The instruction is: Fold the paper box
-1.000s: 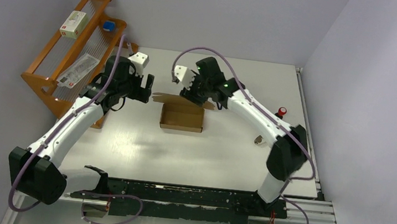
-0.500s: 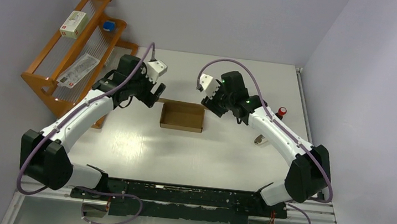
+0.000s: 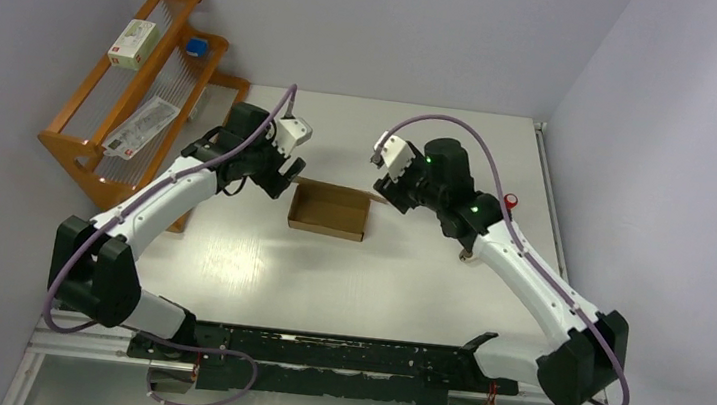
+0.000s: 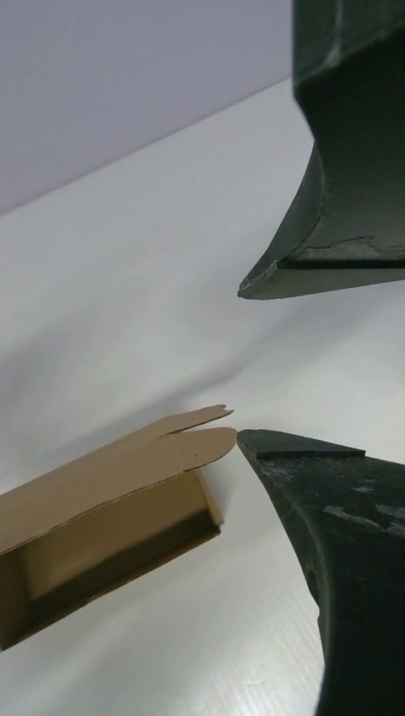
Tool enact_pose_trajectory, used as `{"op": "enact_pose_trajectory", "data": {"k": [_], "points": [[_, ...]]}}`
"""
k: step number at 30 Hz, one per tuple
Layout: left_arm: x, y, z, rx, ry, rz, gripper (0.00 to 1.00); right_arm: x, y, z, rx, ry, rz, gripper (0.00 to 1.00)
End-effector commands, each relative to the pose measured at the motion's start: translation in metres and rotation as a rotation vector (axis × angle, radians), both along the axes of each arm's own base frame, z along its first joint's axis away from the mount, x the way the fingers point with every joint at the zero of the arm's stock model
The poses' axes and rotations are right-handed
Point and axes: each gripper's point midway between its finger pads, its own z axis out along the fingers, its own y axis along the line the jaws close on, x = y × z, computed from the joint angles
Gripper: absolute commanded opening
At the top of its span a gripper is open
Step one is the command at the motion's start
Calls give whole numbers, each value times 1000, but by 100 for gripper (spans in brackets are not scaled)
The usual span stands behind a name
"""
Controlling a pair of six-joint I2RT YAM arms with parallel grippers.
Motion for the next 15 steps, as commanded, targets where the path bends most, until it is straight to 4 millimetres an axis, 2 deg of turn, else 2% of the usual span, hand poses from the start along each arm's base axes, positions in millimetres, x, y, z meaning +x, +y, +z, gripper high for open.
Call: {"op": "enact_pose_trajectory", "data": {"k": [1,9,15], "points": [[10,-5,11,-2,-33,-12,88,-16,11,7,81,-1,58,63],[20,0,4,-22,-33,-20,87,-25,36,-23,49,81,124,62],[24,-2,0,-42,-2,-47,83,-2,32,-42,-9,28,32,56]]}}
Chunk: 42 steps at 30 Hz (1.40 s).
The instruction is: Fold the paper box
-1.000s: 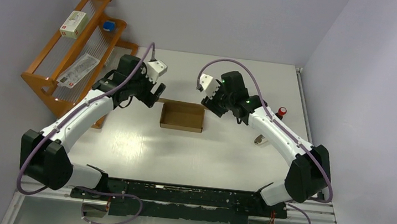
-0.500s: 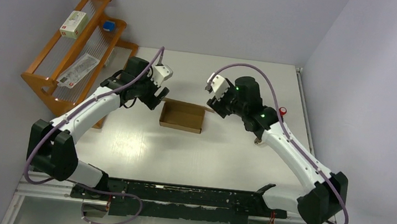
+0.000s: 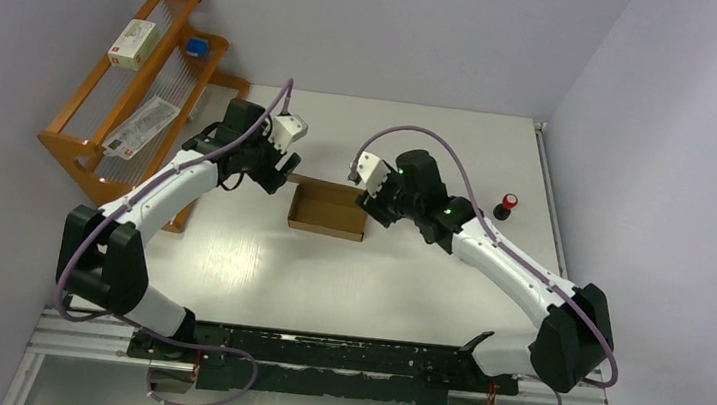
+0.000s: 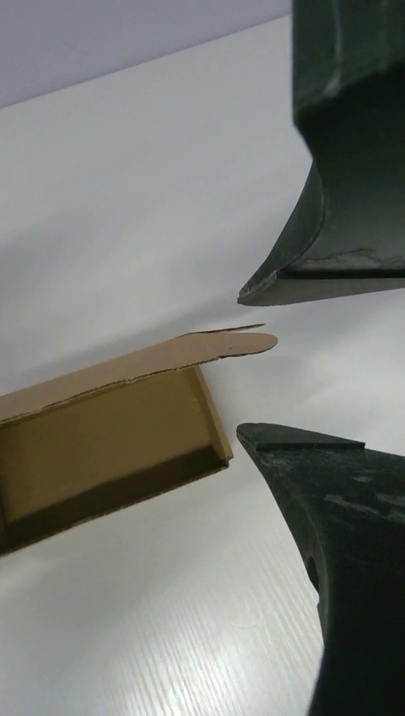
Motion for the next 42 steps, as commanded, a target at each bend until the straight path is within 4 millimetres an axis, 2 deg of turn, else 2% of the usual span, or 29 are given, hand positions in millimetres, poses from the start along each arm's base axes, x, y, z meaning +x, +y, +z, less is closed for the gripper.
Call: {"op": "enact_pose_trajectory", "data": {"k": [1,6,12,19,29,38,42], "points": [[13,-12,17,-45,-39,-55,82,20,-3,-9,-30,-44,-67,54],[14,-14,17,-42,-29,-69,77,27,-3,-27,-60,-37,-73,44],[15,-17,10,-34,12,-90,69,35,-8,-37,-80,-37,-87,36],[18,-21,8,-31,-8,-137,70,43,-14,-41,-39,-25,-70,32],[21,-22,1,-35,2,-176,70,43,-10,-50,-19,5,-20,30],[21,-19,8,-70,-13,-186,66,51,-7,-47,-1,4,-14,24],[20,-18,6,-71,-10,-192,66,49,-4,-46,9,0,11,23]]}}
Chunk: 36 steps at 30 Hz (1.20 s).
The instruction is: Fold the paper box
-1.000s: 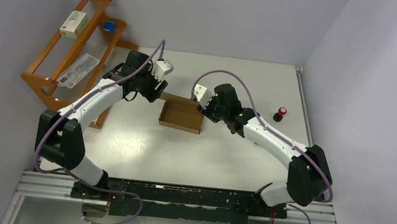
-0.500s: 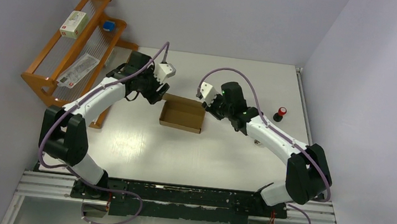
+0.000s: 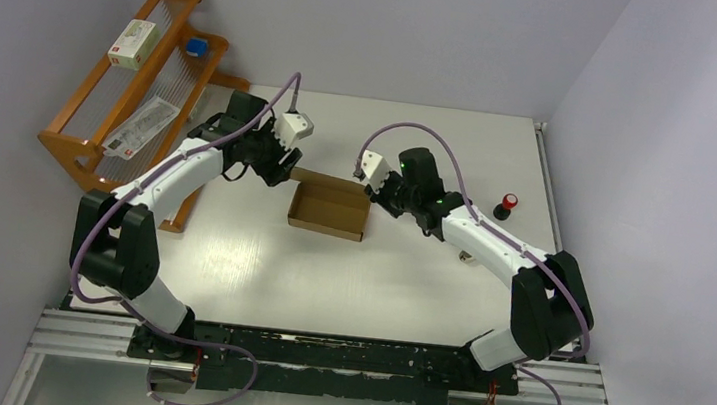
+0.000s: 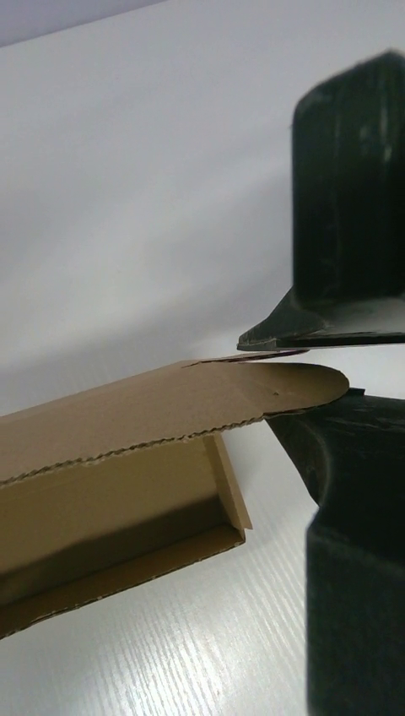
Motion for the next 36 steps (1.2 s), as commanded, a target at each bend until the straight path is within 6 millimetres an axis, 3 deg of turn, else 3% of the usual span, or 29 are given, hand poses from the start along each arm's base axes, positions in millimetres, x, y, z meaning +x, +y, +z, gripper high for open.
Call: {"op": "enact_pose_trajectory", "data": {"k": [1,14,26,36], "points": [[4,-5,12,-40,-38,-42,66,7,8,14,38,-43,36,22],[5,-2,15,-56,-37,-87,64,7,8,18,66,-29,80,1],[-7,-23,10,-104,-68,-300,61,5,9,13,78,12,119,0],[-12,-17,-10,-75,-75,-338,55,6,7,17,82,4,111,0]]}}
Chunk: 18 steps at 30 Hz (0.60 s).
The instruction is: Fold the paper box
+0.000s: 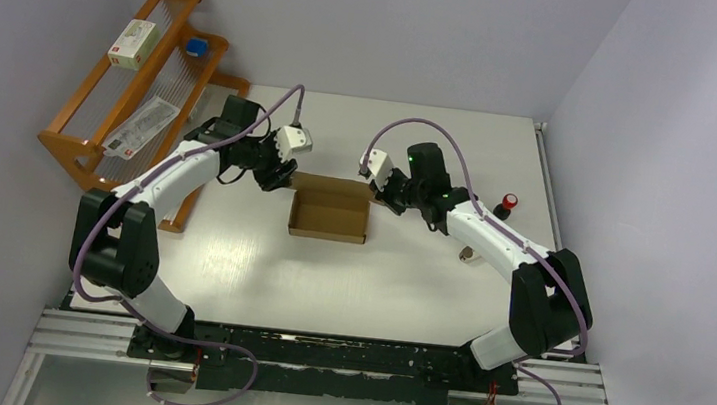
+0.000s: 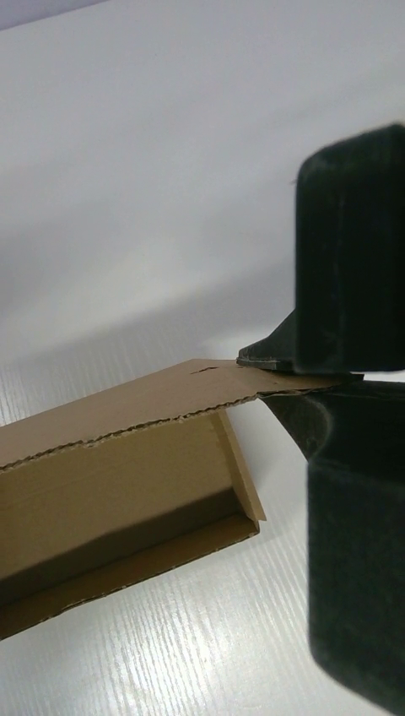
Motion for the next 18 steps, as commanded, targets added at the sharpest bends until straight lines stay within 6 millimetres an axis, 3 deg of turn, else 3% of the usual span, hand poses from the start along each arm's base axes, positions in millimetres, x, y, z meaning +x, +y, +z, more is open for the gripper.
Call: {"op": "enact_pose_trajectory", "data": {"k": [1,7,18], "points": [[2,-2,-4,-36,-29,-55,54,6,3,13,23,-27,8,0],[-1,-5,-11,-61,-11,-79,48,8,0,16,24,-39,-6,0],[-4,-13,-9,-109,9,-102,22,7,0,18,37,-27,-14,0]]}}
